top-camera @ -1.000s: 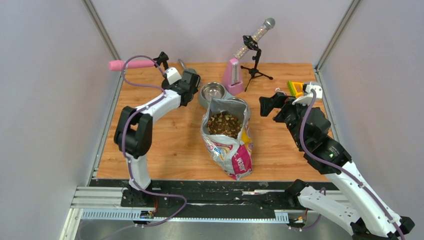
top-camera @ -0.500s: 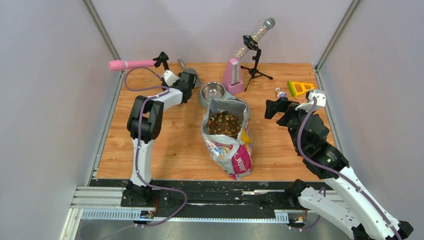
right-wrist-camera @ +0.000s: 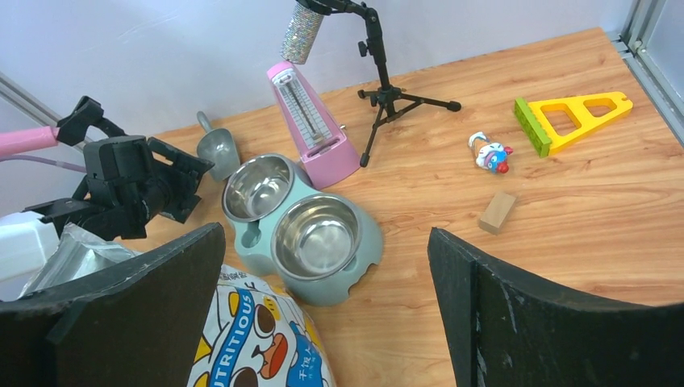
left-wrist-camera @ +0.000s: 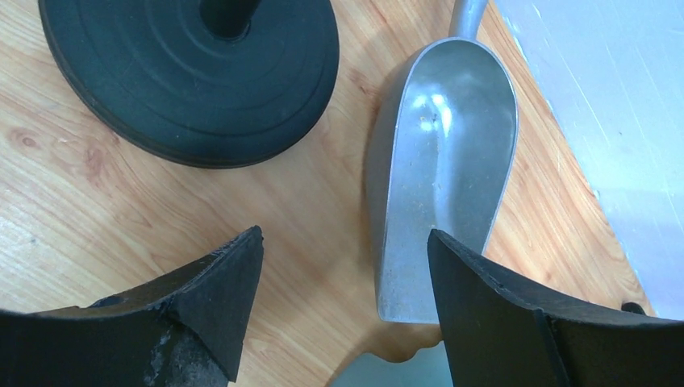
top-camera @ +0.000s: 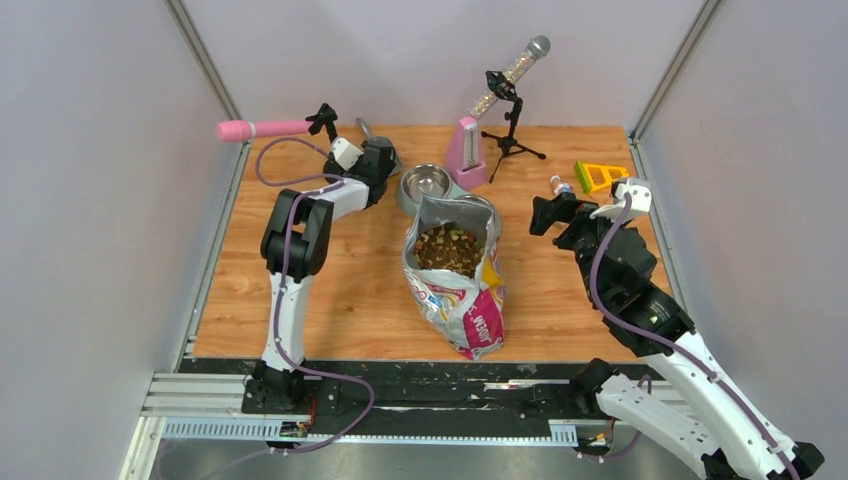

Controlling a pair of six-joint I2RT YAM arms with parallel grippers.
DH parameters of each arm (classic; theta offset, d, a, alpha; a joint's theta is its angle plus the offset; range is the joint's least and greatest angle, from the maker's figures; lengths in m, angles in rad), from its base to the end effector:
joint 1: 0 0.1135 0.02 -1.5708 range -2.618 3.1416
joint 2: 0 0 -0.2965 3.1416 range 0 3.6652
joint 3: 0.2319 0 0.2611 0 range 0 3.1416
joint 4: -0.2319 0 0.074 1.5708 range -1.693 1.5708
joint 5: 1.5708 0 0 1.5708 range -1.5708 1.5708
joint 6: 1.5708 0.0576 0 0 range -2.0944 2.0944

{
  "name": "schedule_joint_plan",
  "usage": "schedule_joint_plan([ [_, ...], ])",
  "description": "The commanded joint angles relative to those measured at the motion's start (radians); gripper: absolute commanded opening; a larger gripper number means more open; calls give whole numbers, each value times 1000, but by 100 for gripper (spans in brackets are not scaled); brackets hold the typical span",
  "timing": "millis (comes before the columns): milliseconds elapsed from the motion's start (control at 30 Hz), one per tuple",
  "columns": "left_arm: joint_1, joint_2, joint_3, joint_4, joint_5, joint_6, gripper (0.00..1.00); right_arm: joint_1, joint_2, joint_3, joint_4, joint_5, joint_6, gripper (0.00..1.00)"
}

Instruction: Serve the pet food

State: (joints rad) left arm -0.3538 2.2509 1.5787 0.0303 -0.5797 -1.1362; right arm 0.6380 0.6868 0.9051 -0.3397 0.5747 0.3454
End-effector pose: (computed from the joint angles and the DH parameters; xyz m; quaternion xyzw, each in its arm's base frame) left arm 0.5180 -0.1577 0.1596 -0.4450 0.7432 -0.1032 0.4888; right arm 0.1369 0.0626 0.4003 0.0812 0.7377 0.1131 0.6606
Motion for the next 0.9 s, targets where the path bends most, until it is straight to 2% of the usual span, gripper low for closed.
schedule_joint_plan([
  [0,2,48,81,3,-24,-18,81,-6,0,-4,39,1,-12,100],
  [133,3,125,180,-81,-10,-30,71,-8,-13,-6,42,17,-12,100],
  [167,3,138,191,-92,-10,-35,64,-9,-16,-6,42,22,-13,100],
  [333,3,147,197,-127,-24,-81,43,-8,-23,-6,41,21,-7,100],
  [400,5,140,191,-121,-9,-81,28,-8,-27,-7,41,17,-5,100],
  [433,5,137,187,-117,4,-72,24,-7,-30,-8,41,13,-3,100],
  [467,5,128,180,-116,9,-70,12,-8,-32,-9,41,10,1,100],
  [533,6,112,168,-125,15,-67,0,-8,-44,-10,39,0,12,100],
  [767,4,16,76,-129,78,-24,0,-8,-63,-20,39,-51,26,100],
  [867,3,-63,-1,-57,116,62,0,-8,-65,-20,39,-100,35,100],
])
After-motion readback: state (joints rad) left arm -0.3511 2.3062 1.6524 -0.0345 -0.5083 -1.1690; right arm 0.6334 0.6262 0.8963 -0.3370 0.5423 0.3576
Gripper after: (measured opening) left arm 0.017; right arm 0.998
